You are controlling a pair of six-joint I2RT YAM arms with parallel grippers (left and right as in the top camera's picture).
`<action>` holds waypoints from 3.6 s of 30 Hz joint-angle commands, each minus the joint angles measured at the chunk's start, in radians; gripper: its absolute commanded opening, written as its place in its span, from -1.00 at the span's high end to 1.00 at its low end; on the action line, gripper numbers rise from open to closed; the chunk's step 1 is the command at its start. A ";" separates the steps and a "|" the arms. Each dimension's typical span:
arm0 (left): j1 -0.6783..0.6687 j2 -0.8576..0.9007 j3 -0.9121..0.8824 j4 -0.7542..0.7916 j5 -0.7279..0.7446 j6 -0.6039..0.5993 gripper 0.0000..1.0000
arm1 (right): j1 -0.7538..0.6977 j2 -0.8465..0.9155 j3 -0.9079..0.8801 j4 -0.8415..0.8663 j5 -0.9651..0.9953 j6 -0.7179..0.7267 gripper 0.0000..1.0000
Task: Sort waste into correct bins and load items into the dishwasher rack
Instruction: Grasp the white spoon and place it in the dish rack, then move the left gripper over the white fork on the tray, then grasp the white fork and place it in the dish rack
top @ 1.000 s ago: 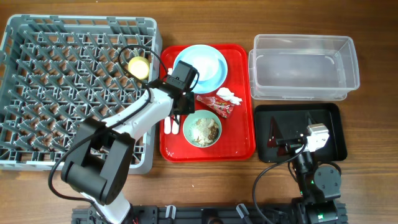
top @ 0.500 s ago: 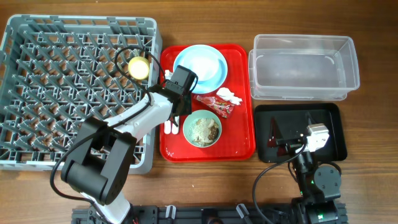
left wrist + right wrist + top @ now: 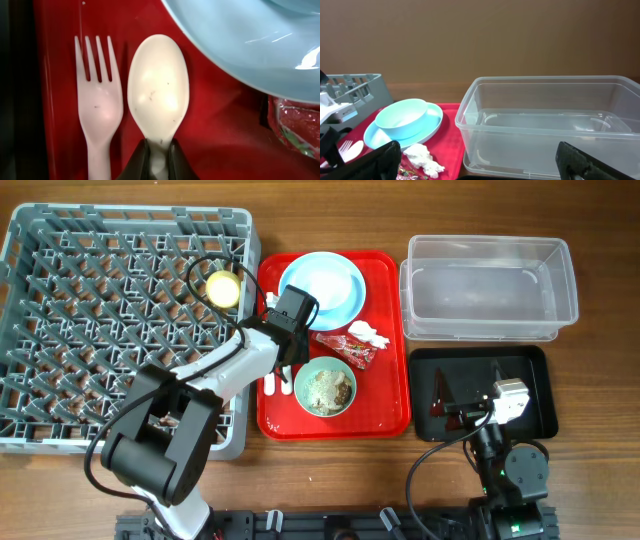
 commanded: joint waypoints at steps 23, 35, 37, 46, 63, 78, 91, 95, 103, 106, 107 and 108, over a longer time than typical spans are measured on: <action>0.369 -0.197 0.183 -0.379 0.070 0.190 0.92 | -0.002 -0.003 -0.001 0.006 -0.002 -0.007 -0.99; 0.367 -0.195 0.183 -0.460 0.122 0.264 0.92 | -0.002 -0.003 -0.001 0.006 -0.002 -0.006 -0.99; 0.367 -0.195 0.183 -0.486 0.124 0.264 0.91 | -0.002 -0.003 -0.001 0.006 -0.002 -0.006 -1.00; 0.367 -0.198 0.189 -0.498 0.130 0.264 0.05 | -0.002 -0.003 -0.001 0.006 -0.002 -0.006 -0.99; -0.018 -0.207 0.119 -0.373 -0.041 -0.060 0.65 | -0.002 -0.003 -0.001 0.006 -0.002 -0.006 -0.99; -0.016 0.006 0.046 -0.181 -0.167 -0.059 0.47 | -0.002 -0.003 -0.001 0.006 -0.002 -0.006 -0.99; -0.017 0.002 -0.051 -0.051 -0.166 -0.053 0.90 | -0.002 -0.003 -0.001 0.006 -0.002 -0.006 -0.98; -0.017 -0.071 -0.023 -0.098 -0.162 -0.048 0.92 | -0.002 -0.003 -0.001 0.006 -0.002 -0.006 -0.99; -0.014 -0.469 0.006 -0.209 -0.156 0.034 0.92 | -0.002 -0.003 -0.001 0.006 -0.002 -0.006 -1.00; 0.000 -0.567 0.006 -0.262 -0.321 0.040 0.92 | -0.002 -0.003 -0.001 0.006 -0.002 -0.006 -0.99; 0.013 -0.571 0.006 -0.276 -0.367 0.041 0.92 | -0.002 -0.003 -0.001 0.006 -0.002 -0.006 -0.99; 0.044 -0.563 0.005 -0.290 -0.388 0.070 0.92 | -0.002 -0.003 -0.001 0.006 -0.002 -0.006 -1.00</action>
